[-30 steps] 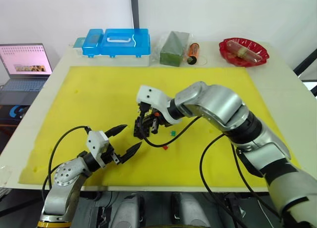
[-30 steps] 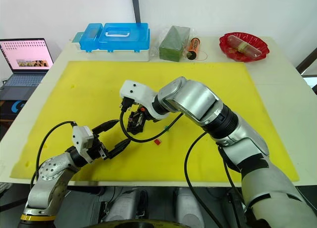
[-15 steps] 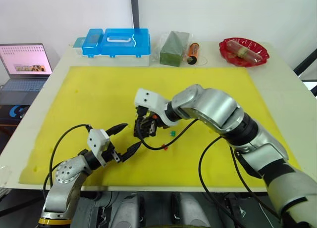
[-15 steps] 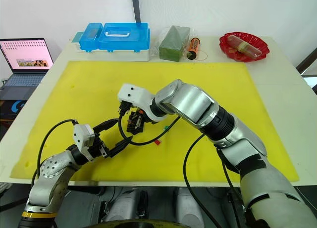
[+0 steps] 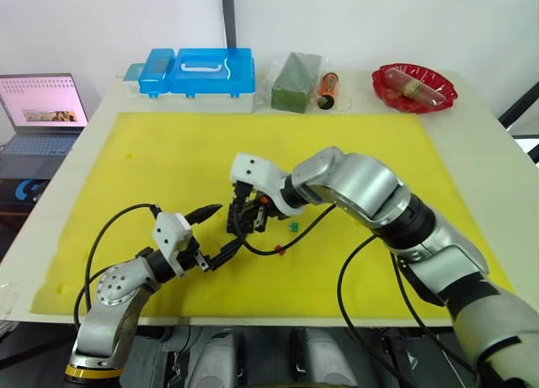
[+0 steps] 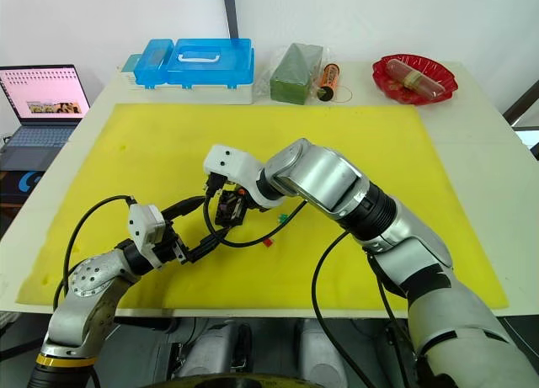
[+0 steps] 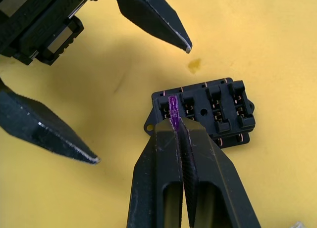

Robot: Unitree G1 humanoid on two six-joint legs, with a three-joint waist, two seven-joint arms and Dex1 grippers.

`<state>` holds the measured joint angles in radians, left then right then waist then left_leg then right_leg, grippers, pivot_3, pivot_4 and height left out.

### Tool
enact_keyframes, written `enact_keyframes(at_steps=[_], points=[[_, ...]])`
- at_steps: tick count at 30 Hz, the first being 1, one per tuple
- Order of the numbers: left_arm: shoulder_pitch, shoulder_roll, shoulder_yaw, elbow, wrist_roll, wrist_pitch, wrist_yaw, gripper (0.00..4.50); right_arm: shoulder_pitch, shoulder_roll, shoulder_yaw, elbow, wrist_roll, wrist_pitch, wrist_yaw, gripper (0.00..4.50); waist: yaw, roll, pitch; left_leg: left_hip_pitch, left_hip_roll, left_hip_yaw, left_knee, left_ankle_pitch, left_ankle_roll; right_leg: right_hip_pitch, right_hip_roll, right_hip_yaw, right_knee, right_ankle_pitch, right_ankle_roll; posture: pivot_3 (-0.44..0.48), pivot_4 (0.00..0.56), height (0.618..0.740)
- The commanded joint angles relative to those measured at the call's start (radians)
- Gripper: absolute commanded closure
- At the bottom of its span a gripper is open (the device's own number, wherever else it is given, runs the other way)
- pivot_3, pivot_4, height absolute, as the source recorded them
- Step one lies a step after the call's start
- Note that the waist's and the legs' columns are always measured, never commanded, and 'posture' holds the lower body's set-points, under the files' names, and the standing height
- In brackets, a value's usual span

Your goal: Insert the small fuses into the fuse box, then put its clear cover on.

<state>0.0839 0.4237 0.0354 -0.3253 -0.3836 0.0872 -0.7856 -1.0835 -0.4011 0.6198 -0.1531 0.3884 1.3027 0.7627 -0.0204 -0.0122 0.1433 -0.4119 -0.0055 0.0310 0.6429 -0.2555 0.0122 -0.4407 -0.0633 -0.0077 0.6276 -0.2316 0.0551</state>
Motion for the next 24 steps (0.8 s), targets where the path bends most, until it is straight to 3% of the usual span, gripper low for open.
enact_keyframes(at_steps=[1,24], points=[[0.000,0.011,0.010,-0.038,-0.018,0.001,0.003,0.04,-0.008,0.006,-0.007,-0.018,-0.007,-0.010,-0.001,4.50,0.000,0.000,0.000,0.000,0.000,0.000,0.000,0.000,0.000,0.000,0.000,0.000,0.000,0.000,0.000,0.000,0.150,0.740],[0.033,0.013,0.032,0.070,-0.015,-0.097,-0.056,0.04,0.007,0.023,-0.015,-0.027,0.007,0.035,-0.006,4.50,0.000,0.000,0.000,-0.001,0.000,0.000,-0.006,0.000,0.000,-0.002,0.000,0.000,-0.006,0.000,0.000,0.000,0.150,0.740]])
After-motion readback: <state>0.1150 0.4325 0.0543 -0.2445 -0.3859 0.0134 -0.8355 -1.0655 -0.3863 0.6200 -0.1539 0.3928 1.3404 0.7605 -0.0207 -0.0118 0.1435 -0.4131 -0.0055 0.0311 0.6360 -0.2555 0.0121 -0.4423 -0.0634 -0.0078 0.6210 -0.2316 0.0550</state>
